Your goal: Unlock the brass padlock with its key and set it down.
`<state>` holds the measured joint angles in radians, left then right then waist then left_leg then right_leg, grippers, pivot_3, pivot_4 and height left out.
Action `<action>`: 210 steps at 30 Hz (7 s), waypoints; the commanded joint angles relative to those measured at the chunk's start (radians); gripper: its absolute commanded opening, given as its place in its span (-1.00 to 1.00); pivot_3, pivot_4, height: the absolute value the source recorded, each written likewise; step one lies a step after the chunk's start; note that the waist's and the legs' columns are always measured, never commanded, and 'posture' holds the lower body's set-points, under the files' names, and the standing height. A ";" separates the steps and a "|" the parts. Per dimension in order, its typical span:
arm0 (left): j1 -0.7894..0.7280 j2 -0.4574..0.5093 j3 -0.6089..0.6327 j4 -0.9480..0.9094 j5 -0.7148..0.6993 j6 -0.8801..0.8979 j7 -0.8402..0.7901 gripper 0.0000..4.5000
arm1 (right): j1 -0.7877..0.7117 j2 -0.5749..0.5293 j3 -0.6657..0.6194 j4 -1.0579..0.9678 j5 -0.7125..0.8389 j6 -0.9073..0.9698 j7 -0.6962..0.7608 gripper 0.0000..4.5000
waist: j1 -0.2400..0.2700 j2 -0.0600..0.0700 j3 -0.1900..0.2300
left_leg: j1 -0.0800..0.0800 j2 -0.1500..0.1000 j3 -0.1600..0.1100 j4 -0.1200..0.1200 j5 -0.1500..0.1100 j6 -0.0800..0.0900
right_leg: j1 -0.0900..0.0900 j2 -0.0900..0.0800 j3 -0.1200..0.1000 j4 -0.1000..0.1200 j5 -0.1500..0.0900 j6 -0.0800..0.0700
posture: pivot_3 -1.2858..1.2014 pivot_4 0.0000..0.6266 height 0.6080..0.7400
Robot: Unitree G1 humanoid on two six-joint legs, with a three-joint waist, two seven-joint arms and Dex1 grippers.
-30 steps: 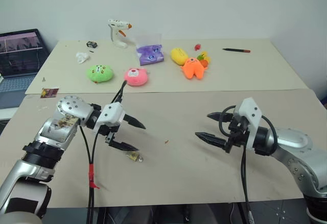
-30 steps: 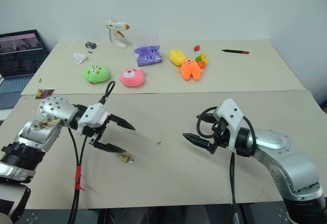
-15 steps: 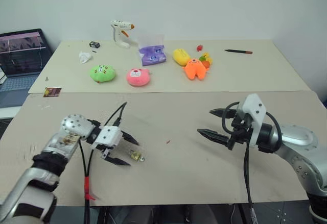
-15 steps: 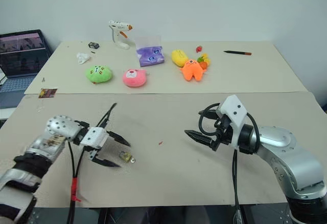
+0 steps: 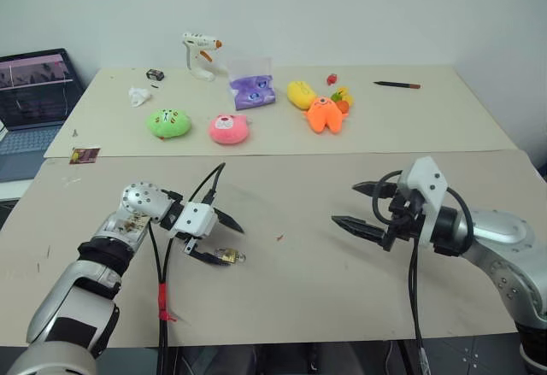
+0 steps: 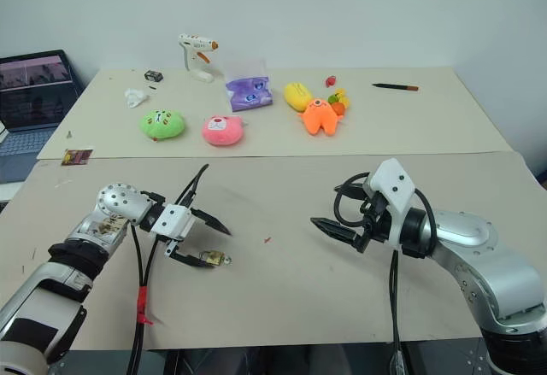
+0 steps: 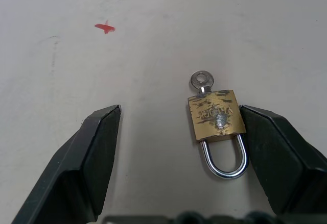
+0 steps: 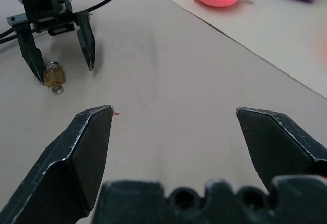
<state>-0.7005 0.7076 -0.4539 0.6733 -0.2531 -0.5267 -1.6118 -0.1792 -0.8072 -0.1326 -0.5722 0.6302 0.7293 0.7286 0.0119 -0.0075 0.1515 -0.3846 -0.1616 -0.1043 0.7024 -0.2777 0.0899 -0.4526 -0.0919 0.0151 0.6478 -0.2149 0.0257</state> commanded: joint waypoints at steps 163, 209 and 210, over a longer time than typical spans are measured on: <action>0.042 0.022 0.255 -0.427 1.288 -0.550 1.950 -0.64 | -0.337 0.315 0.215 0.182 0.115 0.188 0.048 -0.98 | 0.000 0.000 -0.001 | -0.003 -0.001 0.002 0.002 0.000 0.000 | -0.004 0.000 -0.005 0.001 0.002 0.002 | 0.03 -0.52 1.00; 0.037 0.007 0.188 -0.418 1.137 -0.513 1.856 -0.64 | -0.389 0.098 0.301 0.159 -0.147 -0.035 0.121 0.10 | 0.000 0.001 -0.002 | -0.003 -0.001 0.003 0.002 0.000 0.000 | -0.005 0.000 -0.006 0.001 0.002 0.002 | 0.03 -0.52 1.00; 0.040 0.009 0.188 -0.417 1.132 -0.515 1.853 -0.64 | -0.384 0.088 0.298 0.174 -0.164 -0.047 0.123 0.10 | 0.001 0.001 -0.002 | -0.003 -0.001 0.003 0.002 0.000 0.001 | -0.005 0.000 -0.006 0.001 0.002 0.002 | 0.03 -0.52 1.00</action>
<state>-0.6619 0.7125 -0.2790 0.2556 0.9102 -1.0334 0.2404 -0.5677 -0.7019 0.2104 -0.4044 0.4891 0.7197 0.8486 0.0124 -0.0065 0.1499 -0.3876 -0.1625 -0.1014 0.7039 -0.2779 0.0904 -0.4572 -0.0923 0.0090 0.6488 -0.2129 0.0281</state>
